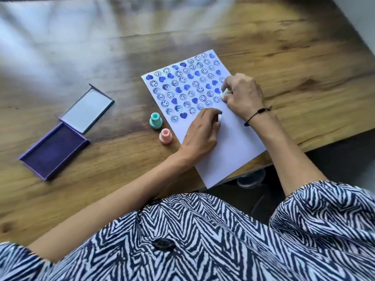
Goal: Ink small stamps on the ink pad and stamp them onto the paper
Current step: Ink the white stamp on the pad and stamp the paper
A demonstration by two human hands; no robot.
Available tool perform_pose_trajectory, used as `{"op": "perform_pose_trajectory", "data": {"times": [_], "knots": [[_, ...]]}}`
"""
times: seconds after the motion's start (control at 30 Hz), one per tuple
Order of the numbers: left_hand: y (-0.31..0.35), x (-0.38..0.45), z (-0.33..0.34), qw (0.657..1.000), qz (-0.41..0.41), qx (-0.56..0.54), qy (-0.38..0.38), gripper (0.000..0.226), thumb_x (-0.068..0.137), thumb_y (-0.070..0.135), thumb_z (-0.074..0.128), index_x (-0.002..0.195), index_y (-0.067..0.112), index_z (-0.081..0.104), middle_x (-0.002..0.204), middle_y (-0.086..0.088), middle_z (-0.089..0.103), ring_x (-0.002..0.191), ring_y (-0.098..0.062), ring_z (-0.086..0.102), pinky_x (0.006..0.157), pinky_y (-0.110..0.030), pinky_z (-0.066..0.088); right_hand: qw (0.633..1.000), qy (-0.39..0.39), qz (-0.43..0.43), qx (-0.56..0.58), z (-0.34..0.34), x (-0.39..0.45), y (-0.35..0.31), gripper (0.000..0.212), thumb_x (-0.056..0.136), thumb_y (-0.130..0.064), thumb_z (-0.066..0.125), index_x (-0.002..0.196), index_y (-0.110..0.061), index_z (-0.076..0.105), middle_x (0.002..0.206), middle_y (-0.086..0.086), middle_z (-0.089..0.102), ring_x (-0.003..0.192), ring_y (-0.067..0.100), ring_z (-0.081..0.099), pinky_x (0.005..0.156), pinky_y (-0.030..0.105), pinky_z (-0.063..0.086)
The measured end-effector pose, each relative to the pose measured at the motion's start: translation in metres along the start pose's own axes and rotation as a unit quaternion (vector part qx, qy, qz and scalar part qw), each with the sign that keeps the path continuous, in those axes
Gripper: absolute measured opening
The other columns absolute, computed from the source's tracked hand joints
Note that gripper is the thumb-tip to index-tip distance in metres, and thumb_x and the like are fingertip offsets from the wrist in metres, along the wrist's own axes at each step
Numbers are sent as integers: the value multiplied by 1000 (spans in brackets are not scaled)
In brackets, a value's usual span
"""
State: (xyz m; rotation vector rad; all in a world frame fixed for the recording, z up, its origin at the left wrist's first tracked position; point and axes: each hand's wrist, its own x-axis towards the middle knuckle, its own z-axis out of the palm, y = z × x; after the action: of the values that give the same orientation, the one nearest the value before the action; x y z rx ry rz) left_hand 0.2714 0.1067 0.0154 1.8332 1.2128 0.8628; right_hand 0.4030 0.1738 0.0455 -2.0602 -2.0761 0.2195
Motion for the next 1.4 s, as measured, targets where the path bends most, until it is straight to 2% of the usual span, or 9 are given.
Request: {"op": "perform_pose_trajectory", "data": {"times": [0.47,0.8,0.9,0.97,1.03,1.13,1.23,1.3,1.4], "knots": [[-4,0,2,1000,5,-12,8,26,87,2,46,112,0,50,112,-19,56,101,-27,53,87,-24,35,998,2,-33,-56,1,2,-6,18,77,1,47,86,-9,59,98,20,59,86,43,58,69,41,47],[-4,0,1,1000,8,-1,10,26,88,4,46,114,0,50,115,-19,56,104,-28,53,89,-24,35,998,-7,-42,-37,0,1,-6,19,76,1,45,85,-9,59,98,19,60,88,40,58,68,38,43],[-3,-1,1,1000,5,-7,11,25,89,6,46,114,1,51,115,-19,57,104,-29,54,91,-28,37,997,15,35,70,-7,1,5,18,73,-3,53,84,-11,65,93,18,68,89,37,62,73,36,48],[-3,0,1,1000,6,-8,14,25,89,5,47,114,0,51,114,-20,57,104,-29,54,90,-26,36,968,38,115,219,-15,-5,15,10,71,-3,60,75,-12,63,74,15,69,73,33,67,72,43,54],[-3,0,0,1000,10,-6,20,25,89,5,47,113,-1,52,112,-21,57,102,-29,54,87,-24,36,929,50,163,329,-21,-18,22,20,72,-1,64,64,-17,56,62,9,61,55,24,64,63,44,57],[-3,0,0,1000,10,-11,25,24,89,5,47,112,-1,53,109,-22,58,100,-30,54,84,-23,36,907,37,171,383,-25,-36,27,25,75,-1,66,64,-20,54,67,11,60,50,17,63,55,33,58],[-3,0,0,999,-11,-39,29,27,88,5,49,114,2,54,112,-20,60,103,-27,55,89,-24,36,880,20,166,445,-27,-51,20,21,77,-1,67,68,-17,56,66,10,59,46,10,63,50,25,58],[-3,1,-2,994,-43,-92,34,26,88,7,50,114,6,54,114,-17,60,104,-23,56,93,-27,40,854,9,156,496,-27,-60,11,19,79,-2,67,70,-16,57,64,7,58,44,8,62,50,23,58],[-2,1,-6,975,-91,-199,35,25,89,7,51,113,6,56,101,-6,61,89,-11,55,84,-19,43,836,-4,132,532,-25,-73,-3,14,79,-5,68,74,-15,60,59,0,60,46,10,64,52,24,58]]}}
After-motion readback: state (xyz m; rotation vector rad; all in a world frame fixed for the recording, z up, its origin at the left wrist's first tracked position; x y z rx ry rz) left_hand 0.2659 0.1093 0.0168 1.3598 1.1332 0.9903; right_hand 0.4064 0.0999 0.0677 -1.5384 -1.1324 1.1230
